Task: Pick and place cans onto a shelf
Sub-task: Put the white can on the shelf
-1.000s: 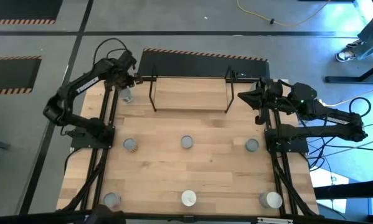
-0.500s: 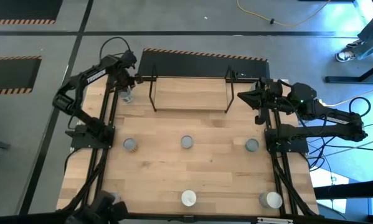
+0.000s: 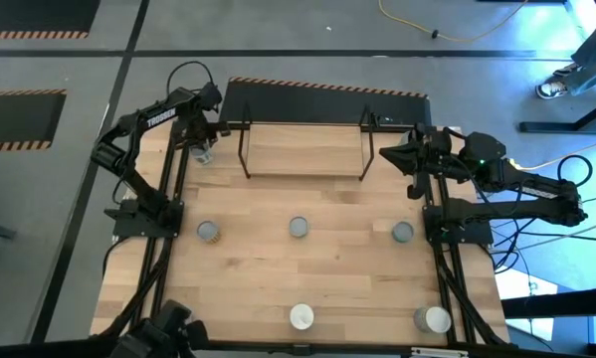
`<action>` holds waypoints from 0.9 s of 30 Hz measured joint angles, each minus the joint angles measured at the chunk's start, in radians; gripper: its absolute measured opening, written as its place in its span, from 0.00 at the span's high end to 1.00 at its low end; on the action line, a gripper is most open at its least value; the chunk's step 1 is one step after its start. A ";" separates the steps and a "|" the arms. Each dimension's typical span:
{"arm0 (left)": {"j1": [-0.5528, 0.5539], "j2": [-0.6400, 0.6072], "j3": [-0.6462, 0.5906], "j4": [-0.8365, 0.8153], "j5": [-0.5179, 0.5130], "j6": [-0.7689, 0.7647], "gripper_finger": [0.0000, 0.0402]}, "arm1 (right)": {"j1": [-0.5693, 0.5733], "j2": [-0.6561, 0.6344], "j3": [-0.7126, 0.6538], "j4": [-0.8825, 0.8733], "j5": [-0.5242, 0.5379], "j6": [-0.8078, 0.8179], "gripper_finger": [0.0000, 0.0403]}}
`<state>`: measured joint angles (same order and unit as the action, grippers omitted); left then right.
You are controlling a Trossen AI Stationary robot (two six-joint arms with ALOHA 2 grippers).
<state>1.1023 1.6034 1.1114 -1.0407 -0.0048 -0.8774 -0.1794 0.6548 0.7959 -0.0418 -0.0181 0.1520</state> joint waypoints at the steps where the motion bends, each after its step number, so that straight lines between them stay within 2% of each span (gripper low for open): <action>1: 0.000 0.004 0.000 -0.001 0.000 0.006 0.76 | 0.000 0.000 0.000 0.000 0.000 0.000 0.96; 8: 0.006 0.014 -0.001 -0.009 0.008 0.050 0.80 | 0.000 0.000 0.000 0.000 -0.001 0.000 0.96; 16: 0.013 0.015 -0.002 -0.012 0.023 0.102 0.98 | 0.000 0.000 0.000 0.025 -0.001 0.000 0.96; 27: 0.003 -0.025 -0.009 -0.041 0.023 0.186 0.99 | 0.000 0.000 0.000 0.023 -0.001 0.000 0.96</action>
<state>1.1053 1.5779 1.1022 -1.0813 0.0181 -0.6917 -0.1793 0.6544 0.7956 -0.0189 -0.0193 0.1524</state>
